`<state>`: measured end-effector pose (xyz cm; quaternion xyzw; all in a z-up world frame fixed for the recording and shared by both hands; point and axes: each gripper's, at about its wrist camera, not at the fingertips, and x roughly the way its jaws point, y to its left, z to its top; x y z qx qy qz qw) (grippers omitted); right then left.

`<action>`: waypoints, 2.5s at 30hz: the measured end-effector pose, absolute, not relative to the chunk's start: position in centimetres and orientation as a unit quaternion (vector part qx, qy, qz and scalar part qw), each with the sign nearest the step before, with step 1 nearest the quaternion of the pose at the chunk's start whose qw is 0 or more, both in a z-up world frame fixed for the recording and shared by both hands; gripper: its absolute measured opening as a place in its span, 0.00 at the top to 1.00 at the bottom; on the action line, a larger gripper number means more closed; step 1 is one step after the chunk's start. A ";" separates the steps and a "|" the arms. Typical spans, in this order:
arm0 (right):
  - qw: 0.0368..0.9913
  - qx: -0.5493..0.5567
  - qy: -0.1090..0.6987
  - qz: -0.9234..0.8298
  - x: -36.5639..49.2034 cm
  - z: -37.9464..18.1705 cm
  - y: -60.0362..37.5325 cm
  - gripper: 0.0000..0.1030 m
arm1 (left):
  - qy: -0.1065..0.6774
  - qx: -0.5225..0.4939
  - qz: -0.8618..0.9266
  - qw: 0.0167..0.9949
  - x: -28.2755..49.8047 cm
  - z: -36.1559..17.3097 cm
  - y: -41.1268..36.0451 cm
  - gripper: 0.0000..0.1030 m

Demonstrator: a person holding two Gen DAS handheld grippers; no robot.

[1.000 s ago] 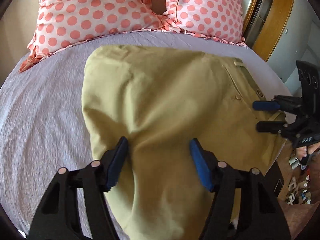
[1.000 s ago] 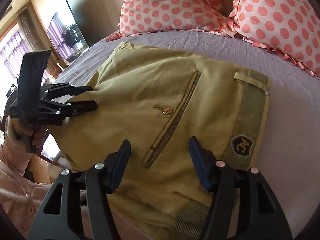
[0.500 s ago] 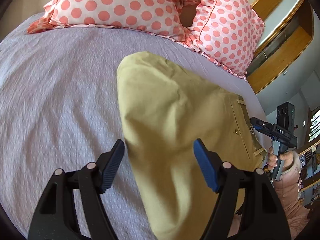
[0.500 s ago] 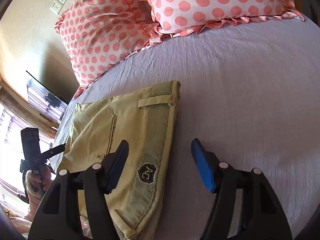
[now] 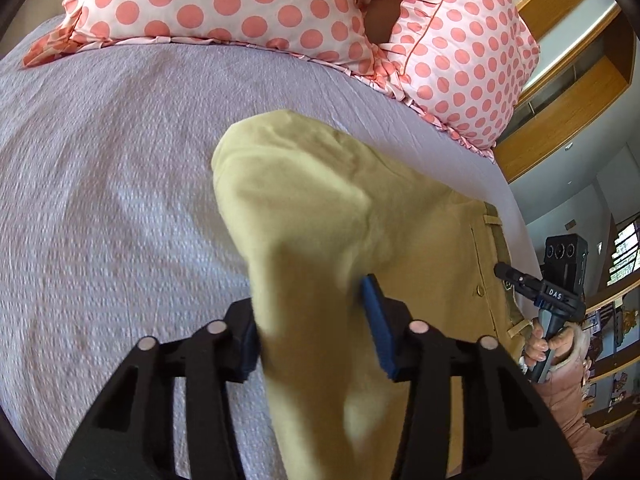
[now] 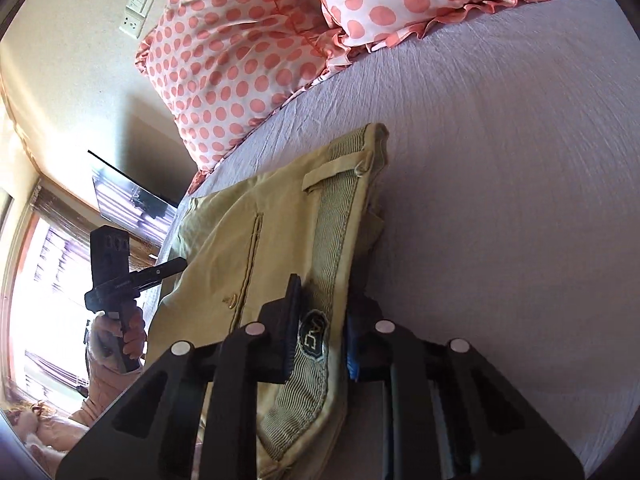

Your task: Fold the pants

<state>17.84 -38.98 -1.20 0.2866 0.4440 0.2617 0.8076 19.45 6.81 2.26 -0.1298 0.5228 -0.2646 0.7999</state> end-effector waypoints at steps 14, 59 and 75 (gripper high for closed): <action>0.850 0.256 0.368 0.277 25.3 6.0 -38.2 0.92 | 0.438 -0.094 -0.258 0.856 25.0 7.4 4.5 0.95; 0.924 0.059 0.377 0.020 10.7 1.4 -24.7 0.01 | 0.427 -0.019 -0.033 0.903 9.2 1.3 4.7 0.02; 0.923 0.022 0.383 -0.007 10.5 0.3 -22.9 0.01 | 0.413 0.022 -0.024 0.910 8.1 0.6 3.1 0.02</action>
